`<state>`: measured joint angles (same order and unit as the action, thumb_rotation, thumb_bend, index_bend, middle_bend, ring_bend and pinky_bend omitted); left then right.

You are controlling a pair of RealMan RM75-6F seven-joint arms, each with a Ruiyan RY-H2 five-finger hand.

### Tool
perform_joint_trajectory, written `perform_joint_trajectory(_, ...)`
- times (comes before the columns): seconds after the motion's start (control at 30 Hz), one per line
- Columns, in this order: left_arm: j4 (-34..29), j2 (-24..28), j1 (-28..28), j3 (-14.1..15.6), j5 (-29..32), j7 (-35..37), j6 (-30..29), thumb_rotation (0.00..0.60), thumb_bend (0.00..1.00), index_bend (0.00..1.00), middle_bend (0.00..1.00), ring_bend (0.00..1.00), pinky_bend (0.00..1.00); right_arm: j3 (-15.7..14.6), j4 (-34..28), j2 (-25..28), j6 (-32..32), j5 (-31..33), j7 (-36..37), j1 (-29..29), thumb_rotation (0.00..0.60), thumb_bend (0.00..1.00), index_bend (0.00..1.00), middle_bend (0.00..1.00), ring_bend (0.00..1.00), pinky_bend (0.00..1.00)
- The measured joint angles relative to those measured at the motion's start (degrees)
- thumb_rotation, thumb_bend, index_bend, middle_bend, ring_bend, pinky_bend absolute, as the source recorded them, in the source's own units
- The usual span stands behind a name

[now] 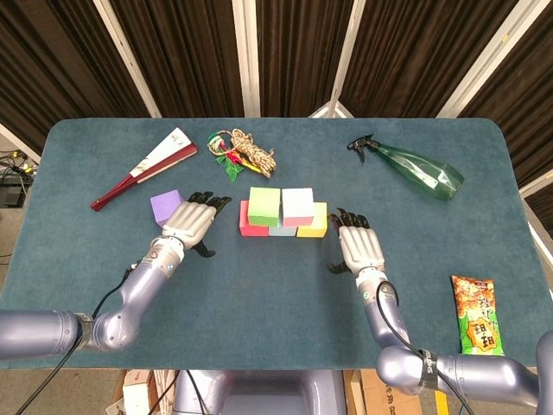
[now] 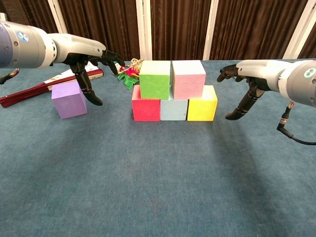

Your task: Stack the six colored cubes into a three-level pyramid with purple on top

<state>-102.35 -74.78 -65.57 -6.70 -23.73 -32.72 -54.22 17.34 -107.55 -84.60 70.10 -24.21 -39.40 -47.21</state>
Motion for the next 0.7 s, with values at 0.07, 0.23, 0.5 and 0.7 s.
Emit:
perform_joint_trajectory(0.07, 0.0, -0.1, 0.0, 0.0, -0.1, 0.0, 0.0, 0.6, 0.21, 0.06, 0.12, 0.0, 0.0, -0.1, -0.1, 0.0, 0.1, 0.1, 0.0, -0.2, 0.6, 0.25, 0.14, 0.05, 0.05, 0.0)
perform_joint_trajectory(0.23, 0.1, -0.2, 0.2, -0.1, -0.2, 0.1, 0.0, 0.6, 0.21, 0.06, 0.12, 0.0, 0.0, -0.3, -0.3, -0.3, 0.4, 0.1, -0.1, -0.8, 0.6, 0.25, 0.14, 0.05, 0.05, 0.0)
perform_joint_trajectory(0.5, 0.5, -0.5, 0.2, -0.3, -0.5, 0.2, 0.1, 0.6, 0.21, 0.06, 0.12, 0.0, 0.0, -0.4, -0.1, -0.7, 0.7, 0.5, 0.0, -1.4, 0.6, 0.25, 0.14, 0.05, 0.05, 0.0)
perform_joint_trajectory(0.7, 1.0, -1.2, 0.2, -0.3, -0.8, 0.3, 0.1, 0.6, 0.21, 0.06, 0.12, 0.0, 0.0, -0.6, 0.0, -1.0, 0.7, 0.6, 0.1, -1.7, 0.6, 0.25, 0.14, 0.05, 0.05, 0.0)
